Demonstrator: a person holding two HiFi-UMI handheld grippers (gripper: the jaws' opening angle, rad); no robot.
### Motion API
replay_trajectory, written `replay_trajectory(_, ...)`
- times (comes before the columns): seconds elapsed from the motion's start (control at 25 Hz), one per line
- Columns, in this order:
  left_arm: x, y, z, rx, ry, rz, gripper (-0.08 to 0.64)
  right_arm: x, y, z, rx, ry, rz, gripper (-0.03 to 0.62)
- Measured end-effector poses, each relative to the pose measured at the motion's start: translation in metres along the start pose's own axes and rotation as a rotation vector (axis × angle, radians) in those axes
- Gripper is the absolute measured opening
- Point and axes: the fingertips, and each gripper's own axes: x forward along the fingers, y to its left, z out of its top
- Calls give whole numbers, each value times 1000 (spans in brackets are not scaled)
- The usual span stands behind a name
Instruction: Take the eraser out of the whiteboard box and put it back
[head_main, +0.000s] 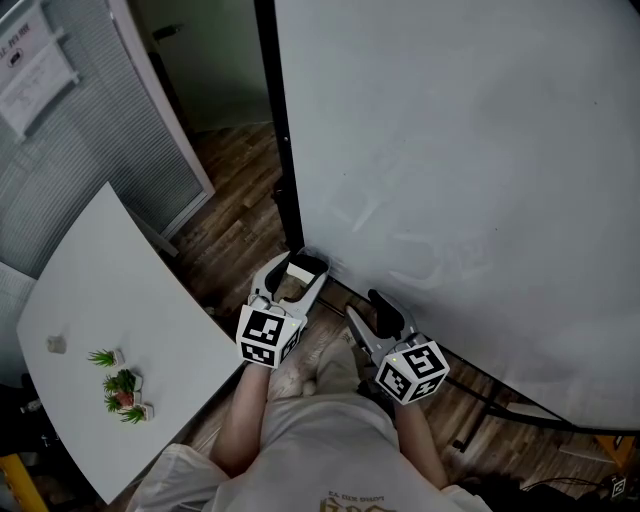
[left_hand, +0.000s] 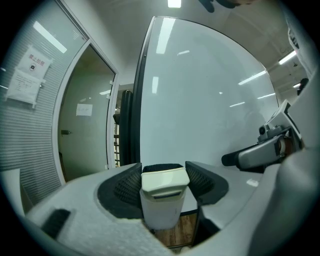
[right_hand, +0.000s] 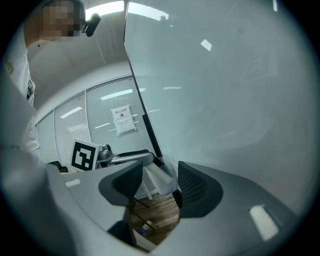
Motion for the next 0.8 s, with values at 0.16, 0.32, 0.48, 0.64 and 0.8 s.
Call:
replay_trajectory(0.16, 4, 0, -4, 0, 11, -1, 270, 1, 2, -1, 4, 3, 20, 224)
replay_trajectory(0.32, 6, 0, -8, 3, 23, -2, 270, 2, 2, -1, 7, 8, 28, 222)
replay_trajectory(0.48, 8, 0, -10, 7, 30, -1, 270, 2, 1, -2, 10, 13, 29, 221)
replay_trajectory(0.64, 10, 0, -12, 19, 30, -3, 270, 5, 0, -3, 12, 19, 33, 221)
replay_trajectory(0.8, 11, -1, -13, 32, 28, -8, 272, 7, 2, -5, 12, 26, 39, 221)
